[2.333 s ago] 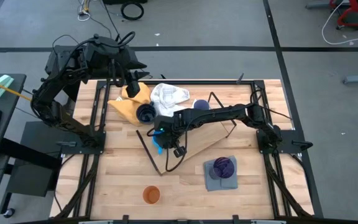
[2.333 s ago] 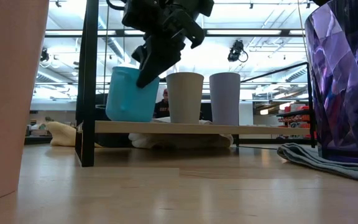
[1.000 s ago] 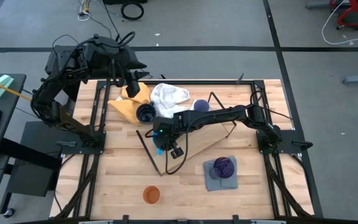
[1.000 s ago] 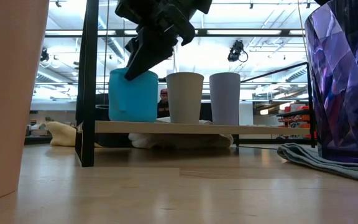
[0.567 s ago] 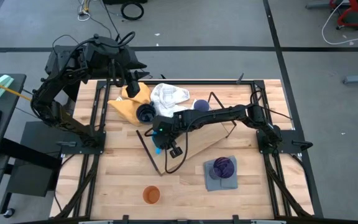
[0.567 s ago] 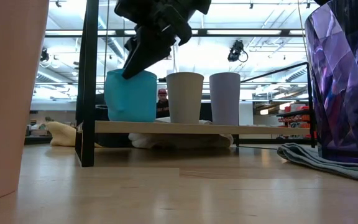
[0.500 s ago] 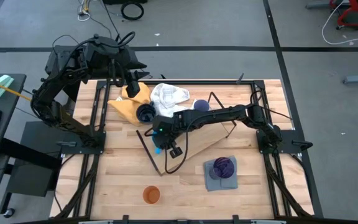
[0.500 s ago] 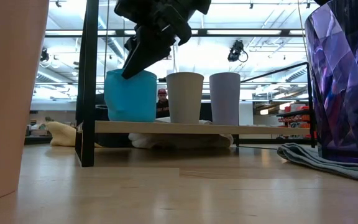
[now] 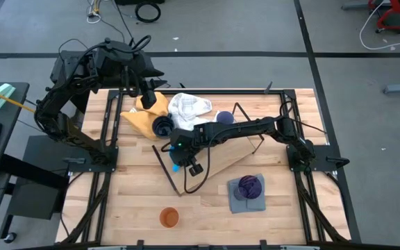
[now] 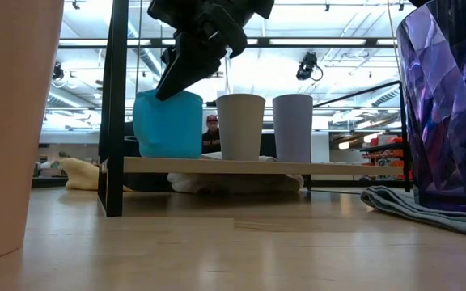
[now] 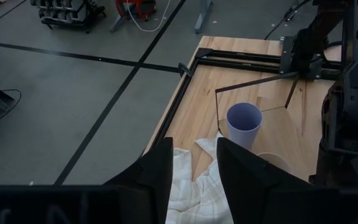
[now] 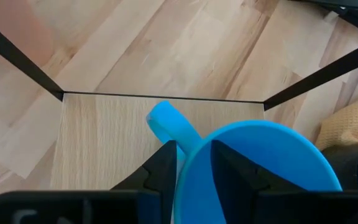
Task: Stack small to large cups/mugs on shelf
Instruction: Align the dark blue mug with the light blue mug on the shelf
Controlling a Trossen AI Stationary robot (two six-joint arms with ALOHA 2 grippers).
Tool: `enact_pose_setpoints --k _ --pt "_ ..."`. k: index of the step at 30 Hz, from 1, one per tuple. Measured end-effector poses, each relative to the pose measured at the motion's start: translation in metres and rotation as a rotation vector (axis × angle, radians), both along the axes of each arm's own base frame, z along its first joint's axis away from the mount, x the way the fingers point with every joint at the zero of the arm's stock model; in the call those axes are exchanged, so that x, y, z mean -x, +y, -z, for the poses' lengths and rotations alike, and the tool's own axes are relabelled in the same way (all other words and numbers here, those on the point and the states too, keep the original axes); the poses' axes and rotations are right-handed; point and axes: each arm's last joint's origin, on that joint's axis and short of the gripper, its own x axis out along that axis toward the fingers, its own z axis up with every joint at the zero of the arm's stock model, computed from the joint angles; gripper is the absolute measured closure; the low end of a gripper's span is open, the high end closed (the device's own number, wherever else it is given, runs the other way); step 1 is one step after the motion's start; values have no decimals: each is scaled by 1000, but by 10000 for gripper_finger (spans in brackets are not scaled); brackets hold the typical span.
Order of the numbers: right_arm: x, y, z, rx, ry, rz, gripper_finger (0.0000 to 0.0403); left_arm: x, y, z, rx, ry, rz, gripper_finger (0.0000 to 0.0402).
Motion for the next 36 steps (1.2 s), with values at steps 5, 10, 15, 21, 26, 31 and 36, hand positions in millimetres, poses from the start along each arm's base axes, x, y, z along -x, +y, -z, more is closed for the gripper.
enact_pose_setpoints --k 5,10,15,21,26,31,36 --pt "2 -1 -5 0 -4 1 297 0 0 0 0 0 0 268" --pt "5 -5 -8 -11 11 27 297 0 0 0 0 0 0 262" --pt "8 -7 -15 -10 7 34 285 0 0 0 0 0 -1 266" --pt "12 -6 -23 -17 8 38 271 0 0 0 0 0 0 271" --pt "15 5 -54 -16 -6 17 267 0 0 0 0 0 0 265" --pt "36 14 -103 3 38 17 266 0 0 0 0 0 0 262" --pt "82 20 -127 5 233 111 266 0 0 0 0 0 0 268"
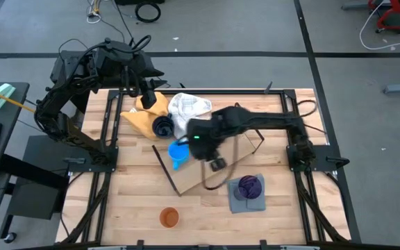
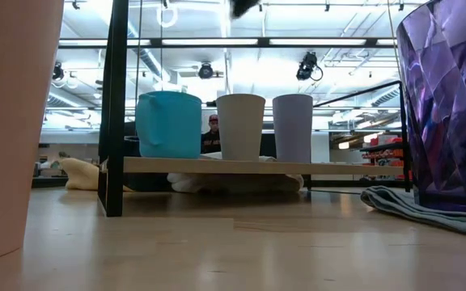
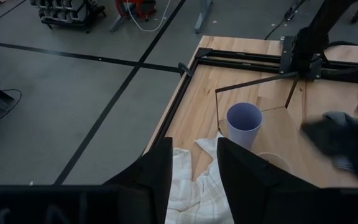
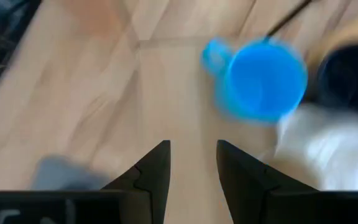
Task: Stack small to large cups/mugs on shelf
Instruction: Align the dark blue mug with the light blue mug on the shelf
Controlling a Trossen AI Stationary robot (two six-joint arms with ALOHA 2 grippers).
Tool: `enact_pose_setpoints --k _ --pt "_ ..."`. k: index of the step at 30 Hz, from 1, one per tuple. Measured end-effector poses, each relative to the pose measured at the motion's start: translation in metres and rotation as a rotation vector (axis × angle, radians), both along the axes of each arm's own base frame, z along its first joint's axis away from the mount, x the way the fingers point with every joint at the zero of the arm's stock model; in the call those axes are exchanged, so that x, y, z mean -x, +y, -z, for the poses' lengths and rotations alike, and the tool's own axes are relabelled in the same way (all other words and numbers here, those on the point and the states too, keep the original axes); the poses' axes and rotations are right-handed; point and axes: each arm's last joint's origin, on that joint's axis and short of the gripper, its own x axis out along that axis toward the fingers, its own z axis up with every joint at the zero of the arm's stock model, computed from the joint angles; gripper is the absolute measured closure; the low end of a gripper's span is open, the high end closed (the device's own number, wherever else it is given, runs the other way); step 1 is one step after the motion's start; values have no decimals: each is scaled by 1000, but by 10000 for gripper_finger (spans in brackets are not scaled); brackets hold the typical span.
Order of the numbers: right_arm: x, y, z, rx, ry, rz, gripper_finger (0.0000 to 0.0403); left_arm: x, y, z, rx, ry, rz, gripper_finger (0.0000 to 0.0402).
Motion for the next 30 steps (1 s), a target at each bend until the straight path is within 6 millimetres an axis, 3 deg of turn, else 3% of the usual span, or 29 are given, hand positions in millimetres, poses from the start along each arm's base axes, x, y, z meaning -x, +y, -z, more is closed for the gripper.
enact_pose_setpoints --k 4,9,13,16,24,30 --pt "40 5 -26 4 75 128 269 0 0 0 0 0 0 265" --pt "77 8 -65 -79 -39 298 281 0 0 0 -15 8 10 257" --pt "104 12 -84 -98 -96 385 288 0 0 0 -20 5 13 255" --pt "119 17 -87 -121 -95 431 289 0 0 -1 -22 1 13 259" --pt "151 42 -60 -111 29 462 289 -3 -1 -5 2 -58 45 254" --pt "183 44 -63 -139 -115 555 289 -3 -2 -5 16 -65 54 249"
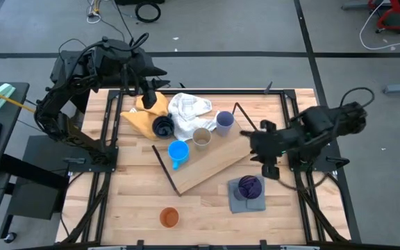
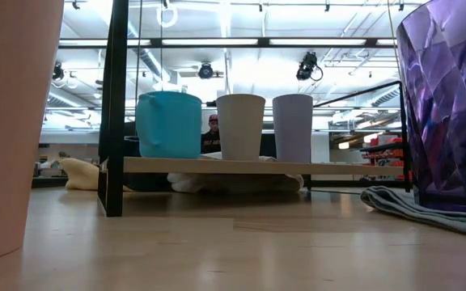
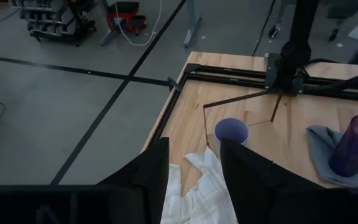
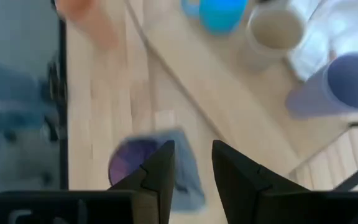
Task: Stack small to large cups/mugs on shelf
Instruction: Align the dark blue mug with the light blue mug on the shelf
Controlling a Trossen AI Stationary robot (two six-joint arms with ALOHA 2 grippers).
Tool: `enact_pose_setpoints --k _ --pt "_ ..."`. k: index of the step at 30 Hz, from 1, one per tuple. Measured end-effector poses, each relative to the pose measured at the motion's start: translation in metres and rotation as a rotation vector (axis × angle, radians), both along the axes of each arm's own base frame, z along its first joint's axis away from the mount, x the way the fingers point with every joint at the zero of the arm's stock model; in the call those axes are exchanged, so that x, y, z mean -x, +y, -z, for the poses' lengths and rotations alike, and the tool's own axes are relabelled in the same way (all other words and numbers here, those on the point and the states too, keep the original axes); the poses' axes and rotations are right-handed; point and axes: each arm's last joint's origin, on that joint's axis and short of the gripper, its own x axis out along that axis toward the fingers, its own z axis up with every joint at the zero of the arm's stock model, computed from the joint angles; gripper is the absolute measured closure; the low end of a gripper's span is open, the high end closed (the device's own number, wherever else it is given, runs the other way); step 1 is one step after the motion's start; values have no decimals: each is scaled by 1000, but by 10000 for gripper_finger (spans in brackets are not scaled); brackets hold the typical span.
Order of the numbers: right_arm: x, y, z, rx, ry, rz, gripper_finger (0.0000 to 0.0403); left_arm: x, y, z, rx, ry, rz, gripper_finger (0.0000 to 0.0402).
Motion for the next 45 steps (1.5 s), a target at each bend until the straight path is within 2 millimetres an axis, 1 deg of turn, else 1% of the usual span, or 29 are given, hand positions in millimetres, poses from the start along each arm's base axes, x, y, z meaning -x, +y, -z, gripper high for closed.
enact_pose_setpoints --k 4,6,9,11,14,17,21,26,31,35,38,42,45 --pt "20 -10 -9 16 -176 93 289 -1 -3 0 23 -6 50 253" --pt "28 -17 -12 51 -250 147 289 -2 -6 1 32 0 71 256" --pt "41 -27 -18 112 -351 249 289 -2 -12 4 23 40 100 257" --pt "46 -31 -22 134 -415 314 289 -1 -14 5 -8 74 87 256" --pt "48 -34 -28 167 -477 357 289 1 -14 11 -48 154 25 252" --pt "49 -37 -29 204 -496 379 289 3 -7 18 -71 244 -73 250" --pt "48 -43 -29 225 -495 420 289 2 -1 20 -47 246 -156 249" --pt "48 -50 -30 291 -495 450 289 0 1 24 -6 260 -184 255" --pt "59 -59 -35 340 -499 433 289 -14 4 37 58 310 -220 250" --pt "76 -64 -41 331 -530 413 289 -40 10 52 81 350 -234 243" --pt "91 -67 -45 322 -559 390 289 -63 22 73 96 442 -259 237" --pt "107 -70 -49 343 -581 325 289 -87 43 106 161 582 -313 230" --pt "115 -72 -51 334 -594 312 289 -102 56 130 236 676 -290 223"
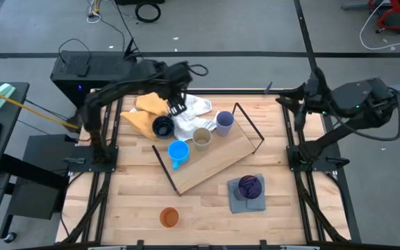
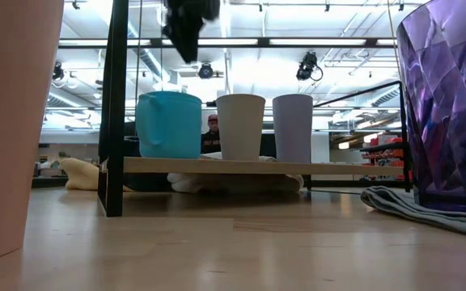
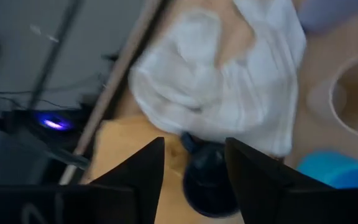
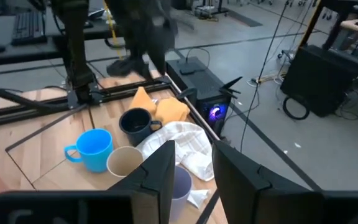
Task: Stack small to large cups/mugs on shelf
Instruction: Align the dark blue mug with the light blue mug on the shelf
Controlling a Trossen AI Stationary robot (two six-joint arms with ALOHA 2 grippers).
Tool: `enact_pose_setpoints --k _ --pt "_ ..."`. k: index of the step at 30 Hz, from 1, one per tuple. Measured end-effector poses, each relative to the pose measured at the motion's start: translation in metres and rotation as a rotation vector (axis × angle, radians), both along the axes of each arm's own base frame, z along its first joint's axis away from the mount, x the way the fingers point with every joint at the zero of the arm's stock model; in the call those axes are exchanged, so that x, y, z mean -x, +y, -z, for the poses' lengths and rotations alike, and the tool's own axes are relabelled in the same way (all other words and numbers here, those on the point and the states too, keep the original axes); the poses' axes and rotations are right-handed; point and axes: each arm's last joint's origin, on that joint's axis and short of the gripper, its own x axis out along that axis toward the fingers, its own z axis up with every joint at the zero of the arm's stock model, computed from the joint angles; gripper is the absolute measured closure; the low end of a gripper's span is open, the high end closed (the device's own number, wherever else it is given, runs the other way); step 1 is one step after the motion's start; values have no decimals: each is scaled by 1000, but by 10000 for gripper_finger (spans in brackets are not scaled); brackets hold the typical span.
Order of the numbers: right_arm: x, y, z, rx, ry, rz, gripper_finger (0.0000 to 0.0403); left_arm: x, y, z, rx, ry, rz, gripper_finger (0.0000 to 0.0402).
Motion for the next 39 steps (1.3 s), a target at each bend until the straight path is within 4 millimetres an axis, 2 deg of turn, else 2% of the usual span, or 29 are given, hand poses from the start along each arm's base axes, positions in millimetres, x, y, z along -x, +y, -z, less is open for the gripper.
enact_pose_setpoints --k 3,6,12,16,21,27,29,33,35,39 --pt "6 -2 1 -6 17 -24 289 -9 6 17 79 77 57 215" --pt "10 -2 3 -5 38 -41 289 -15 9 27 94 117 118 209" --pt "10 -2 4 4 53 -44 289 -21 13 24 79 65 250 211" --pt "10 -2 4 4 54 -43 289 -16 26 25 93 61 267 215" --pt "10 -2 4 -5 50 -38 289 -3 51 39 178 139 121 212" --pt "9 -2 4 -10 50 -35 289 8 74 43 267 33 -254 217" --pt "8 -2 4 -10 51 -35 289 7 75 45 283 22 -304 221" --pt "8 -2 4 -12 50 -33 289 0 69 50 292 41 -258 227" --pt "7 -2 5 -15 51 -32 289 -4 61 61 302 97 -192 227" --pt "7 -1 5 -17 52 -30 289 -4 47 94 351 241 -147 228"
